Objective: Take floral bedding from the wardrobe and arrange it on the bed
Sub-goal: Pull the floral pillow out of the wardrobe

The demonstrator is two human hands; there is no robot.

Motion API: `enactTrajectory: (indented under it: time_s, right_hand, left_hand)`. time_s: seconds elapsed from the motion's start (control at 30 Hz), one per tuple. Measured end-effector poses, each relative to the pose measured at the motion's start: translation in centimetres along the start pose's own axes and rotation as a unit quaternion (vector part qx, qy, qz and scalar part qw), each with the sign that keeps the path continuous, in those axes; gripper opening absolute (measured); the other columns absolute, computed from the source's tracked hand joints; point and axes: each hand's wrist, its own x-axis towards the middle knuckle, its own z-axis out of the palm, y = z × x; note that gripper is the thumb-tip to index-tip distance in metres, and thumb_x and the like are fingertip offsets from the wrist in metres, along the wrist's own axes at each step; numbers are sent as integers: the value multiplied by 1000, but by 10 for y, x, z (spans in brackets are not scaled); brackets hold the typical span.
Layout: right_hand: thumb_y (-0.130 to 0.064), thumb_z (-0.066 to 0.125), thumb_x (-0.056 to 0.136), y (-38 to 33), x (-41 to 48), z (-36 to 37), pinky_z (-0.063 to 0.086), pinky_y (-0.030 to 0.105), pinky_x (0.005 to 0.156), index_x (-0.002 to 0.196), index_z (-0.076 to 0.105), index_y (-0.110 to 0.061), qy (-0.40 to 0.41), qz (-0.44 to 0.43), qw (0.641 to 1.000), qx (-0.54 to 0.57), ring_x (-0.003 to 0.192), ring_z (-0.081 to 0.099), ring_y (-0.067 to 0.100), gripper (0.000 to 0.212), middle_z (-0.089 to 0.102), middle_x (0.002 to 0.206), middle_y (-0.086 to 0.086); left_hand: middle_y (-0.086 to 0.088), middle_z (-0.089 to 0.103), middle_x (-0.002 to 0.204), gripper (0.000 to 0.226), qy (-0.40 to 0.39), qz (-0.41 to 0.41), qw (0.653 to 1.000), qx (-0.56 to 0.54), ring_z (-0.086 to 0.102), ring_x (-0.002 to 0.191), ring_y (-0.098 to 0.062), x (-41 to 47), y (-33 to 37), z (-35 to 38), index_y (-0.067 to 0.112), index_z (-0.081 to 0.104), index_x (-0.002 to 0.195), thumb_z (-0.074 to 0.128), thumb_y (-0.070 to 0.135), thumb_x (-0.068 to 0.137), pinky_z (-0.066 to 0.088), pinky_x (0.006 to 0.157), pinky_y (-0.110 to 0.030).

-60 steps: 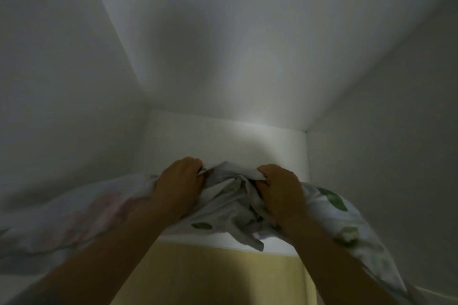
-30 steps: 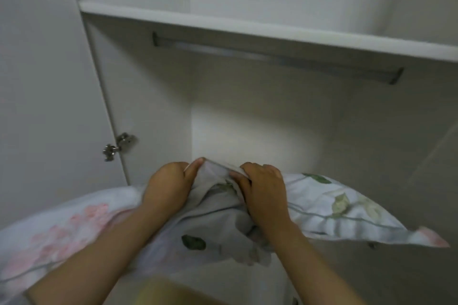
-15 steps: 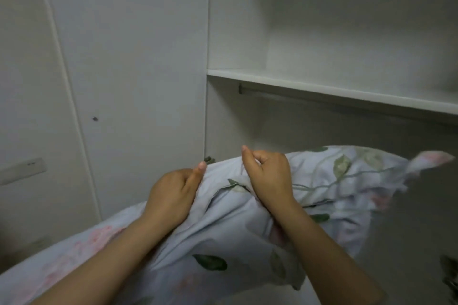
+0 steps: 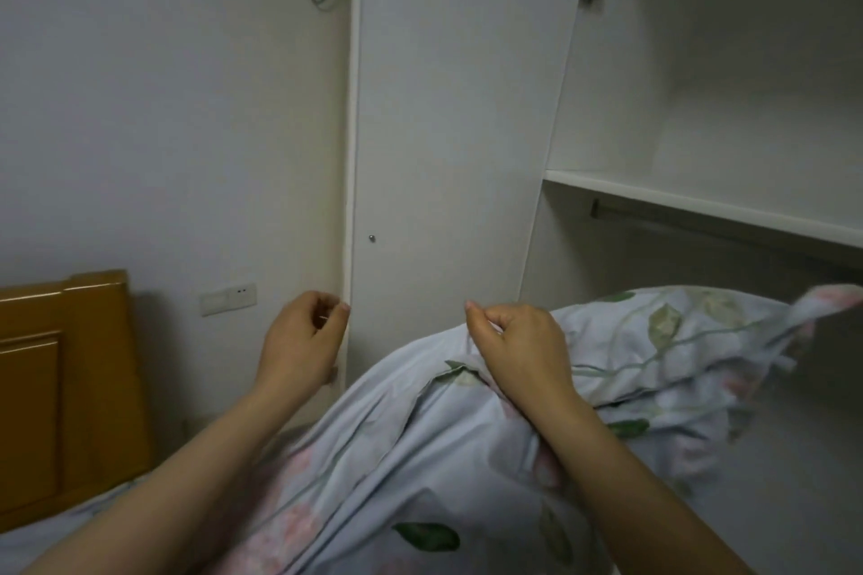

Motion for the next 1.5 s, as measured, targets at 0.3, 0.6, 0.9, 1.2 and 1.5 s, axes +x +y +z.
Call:
enactTrajectory:
  time_s: [0.3,0.6,0.9,1.2,1.5]
  right_hand:
    - [-41,51,91,-10,23,25,29,31,53,44,27,-12,-12,12,1000,-1,49,42,20,60,28,39,0]
    - [-38,52,92,-2,35,36,24,32,49,45,26,-13,-19,27,999,-37,44,38,15,59,30,40,-1]
    - [-37,53,91,12,24,29,24,30,51,46,27,-12,-12,74,995,-65,45,39,17,58,29,39,1]
    - [-36,55,90,25,-5,-14,25,30,51,45,28,-11,10,85,993,-77,46,39,17,58,27,38,0]
    - [-43,49,87,50,-50,-79,28,30,51,41,23,-16,25,96,992,-74,45,36,17,59,24,37,-1]
  left_hand:
    - [-8,48,138,59,-25,-16,997,-72,50,120,-22,76,-3,18,8,37,138,56,34,88,41,99,-35]
    - [-6,56,109,33,-43,10,995,-93,55,97,-25,114,-2,52,14,52,106,57,37,83,46,85,-35]
    - [-12,47,116,23,3,33,996,-81,56,81,-25,108,-8,54,15,52,108,55,26,88,49,85,-38]
    - [-6,59,102,15,-18,63,994,-89,52,68,-10,60,25,59,23,47,99,55,27,87,42,67,-31]
    - [2,59,108,23,-55,94,988,-105,58,78,-14,-1,80,88,26,46,99,60,35,83,40,59,-27]
